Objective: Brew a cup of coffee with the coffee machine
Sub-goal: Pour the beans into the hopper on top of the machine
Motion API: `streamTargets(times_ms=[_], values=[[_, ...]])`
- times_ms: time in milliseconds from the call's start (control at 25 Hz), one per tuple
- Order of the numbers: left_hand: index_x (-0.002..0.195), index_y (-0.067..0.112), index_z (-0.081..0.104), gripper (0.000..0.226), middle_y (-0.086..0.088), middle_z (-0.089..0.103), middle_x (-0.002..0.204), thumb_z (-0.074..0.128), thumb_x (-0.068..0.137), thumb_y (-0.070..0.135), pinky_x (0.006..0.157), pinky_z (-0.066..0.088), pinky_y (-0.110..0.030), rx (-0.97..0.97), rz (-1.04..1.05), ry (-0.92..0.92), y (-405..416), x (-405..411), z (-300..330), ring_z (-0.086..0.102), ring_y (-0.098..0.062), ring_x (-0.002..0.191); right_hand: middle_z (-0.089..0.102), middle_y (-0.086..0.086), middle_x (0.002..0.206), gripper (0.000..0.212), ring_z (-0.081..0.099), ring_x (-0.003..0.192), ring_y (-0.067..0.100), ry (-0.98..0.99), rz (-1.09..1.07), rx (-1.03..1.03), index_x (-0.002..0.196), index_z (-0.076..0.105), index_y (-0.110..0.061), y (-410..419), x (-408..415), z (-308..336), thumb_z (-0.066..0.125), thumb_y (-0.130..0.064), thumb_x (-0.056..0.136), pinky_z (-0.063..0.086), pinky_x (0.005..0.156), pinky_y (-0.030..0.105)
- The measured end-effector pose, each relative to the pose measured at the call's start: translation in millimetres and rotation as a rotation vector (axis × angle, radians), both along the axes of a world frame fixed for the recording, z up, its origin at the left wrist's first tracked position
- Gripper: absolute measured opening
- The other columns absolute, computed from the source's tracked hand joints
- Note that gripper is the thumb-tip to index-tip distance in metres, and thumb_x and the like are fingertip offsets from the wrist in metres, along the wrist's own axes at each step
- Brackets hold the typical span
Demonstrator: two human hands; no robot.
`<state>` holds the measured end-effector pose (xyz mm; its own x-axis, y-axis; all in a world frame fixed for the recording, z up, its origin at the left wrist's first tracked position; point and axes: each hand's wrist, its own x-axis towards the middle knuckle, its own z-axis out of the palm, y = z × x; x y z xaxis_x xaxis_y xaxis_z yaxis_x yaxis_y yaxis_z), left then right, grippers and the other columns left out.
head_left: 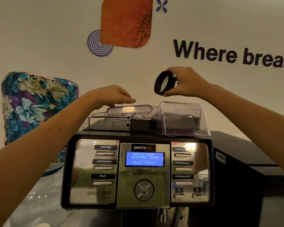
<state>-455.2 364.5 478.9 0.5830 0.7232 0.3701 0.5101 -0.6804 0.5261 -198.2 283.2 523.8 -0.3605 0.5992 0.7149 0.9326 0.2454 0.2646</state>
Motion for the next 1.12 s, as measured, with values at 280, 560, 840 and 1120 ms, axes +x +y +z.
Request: streamTargets(times_ms=[280, 560, 840, 1120], values=[[0.142, 0.013, 0.034, 0.118, -0.004, 0.045, 0.141, 0.066, 0.049, 0.079, 0.105, 0.038, -0.037, -0.116, -0.312, -0.424, -10, 0, 9, 0.046, -0.018, 0.125, 0.066, 0.002, 0.103, 0.059, 0.063, 0.094, 0.012, 0.637, 0.169, -0.384, 0.111, 0.061, -0.010, 7, -63, 15, 0.066, -0.056, 0.075, 0.052, 0.081, 0.028], [0.133, 0.012, 0.044, 0.073, -0.004, 0.060, 0.124, 0.064, 0.075, 0.052, 0.101, 0.046, -0.040, -0.069, -0.195, -0.613, 8, -27, 6, 0.062, -0.013, 0.109, 0.057, 0.007, 0.124, 0.060, 0.055, 0.112, 0.020, 0.607, 0.221, -0.711, 0.129, 0.049, -0.005, 24, -89, 16, 0.047, -0.051, 0.090, 0.047, 0.092, 0.031], [0.135, 0.013, 0.042, 0.068, -0.004, 0.058, 0.124, 0.066, 0.082, 0.048, 0.098, 0.048, -0.037, -0.073, -0.039, -0.614, 34, -66, -10, 0.062, -0.011, 0.107, 0.054, 0.008, 0.131, 0.040, 0.053, 0.117, 0.024, 0.142, -0.139, -0.909, 0.133, 0.049, -0.013, 61, -126, 4, 0.054, -0.015, 0.094, 0.046, 0.098, 0.036], [0.136, 0.011, 0.040, 0.069, -0.006, 0.058, 0.124, 0.066, 0.081, 0.045, 0.101, 0.045, -0.039, -0.113, -0.044, -0.618, 33, -82, -28, 0.061, -0.014, 0.109, 0.062, 0.007, 0.117, 0.034, 0.057, 0.110, 0.025, 0.015, -0.289, -1.086, 0.120, 0.060, -0.015, 75, -136, -3, 0.058, -0.003, 0.088, 0.050, 0.092, 0.045]])
